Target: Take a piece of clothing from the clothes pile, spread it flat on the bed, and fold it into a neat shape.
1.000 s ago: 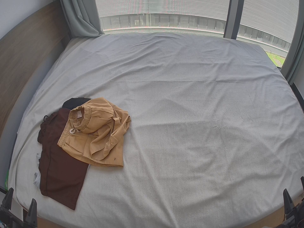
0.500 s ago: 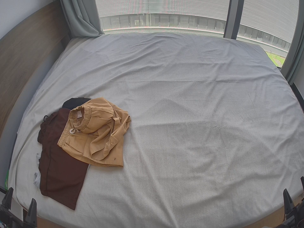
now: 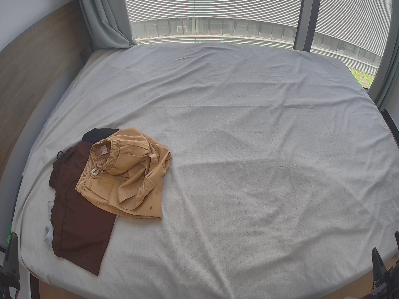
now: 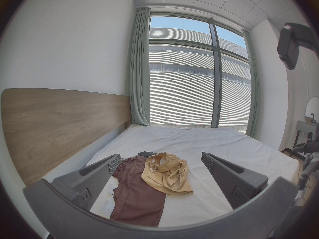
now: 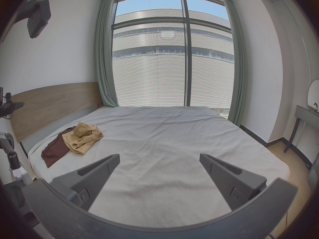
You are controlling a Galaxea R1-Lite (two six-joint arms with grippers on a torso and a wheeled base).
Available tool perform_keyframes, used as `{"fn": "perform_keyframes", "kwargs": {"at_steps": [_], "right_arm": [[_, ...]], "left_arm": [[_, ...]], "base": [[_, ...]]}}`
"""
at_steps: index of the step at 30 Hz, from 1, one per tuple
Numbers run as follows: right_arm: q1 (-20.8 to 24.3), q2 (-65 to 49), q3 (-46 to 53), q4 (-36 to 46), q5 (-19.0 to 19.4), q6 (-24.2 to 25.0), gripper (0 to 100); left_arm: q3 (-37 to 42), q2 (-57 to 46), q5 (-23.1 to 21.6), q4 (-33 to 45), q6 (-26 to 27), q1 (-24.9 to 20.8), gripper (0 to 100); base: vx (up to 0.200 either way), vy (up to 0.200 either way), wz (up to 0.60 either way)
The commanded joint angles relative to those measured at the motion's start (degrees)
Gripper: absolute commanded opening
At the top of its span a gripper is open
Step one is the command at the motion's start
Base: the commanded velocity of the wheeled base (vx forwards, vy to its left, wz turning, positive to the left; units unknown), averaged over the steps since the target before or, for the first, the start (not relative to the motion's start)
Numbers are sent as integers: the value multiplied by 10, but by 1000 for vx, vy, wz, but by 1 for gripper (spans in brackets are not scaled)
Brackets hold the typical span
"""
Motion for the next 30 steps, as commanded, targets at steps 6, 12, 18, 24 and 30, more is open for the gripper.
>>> {"fn": "perform_keyframes", "kwargs": {"at_steps": [6,12,18,24,30], "right_arm": [[0,-4,10,0,0,0,100],[0,-4,10,0,0,-1,100],[0,-5,10,0,0,-1,100],[0,-4,10,0,0,-1,100],[0,-4,10,0,0,-1,100]], "left_arm": [[-20,135,-5,-56,-14,-25,100],[-22,161,-34,-56,-90,-55,100],[-60,236,-80,-58,-148,-53,100],[-70,314,-98,-60,-149,-51,100],[-73,396,-120,-117,-151,-46,100]], "base": [[0,0,0],[0,0,0],[0,0,0],[0,0,0],[0,0,0]]}}
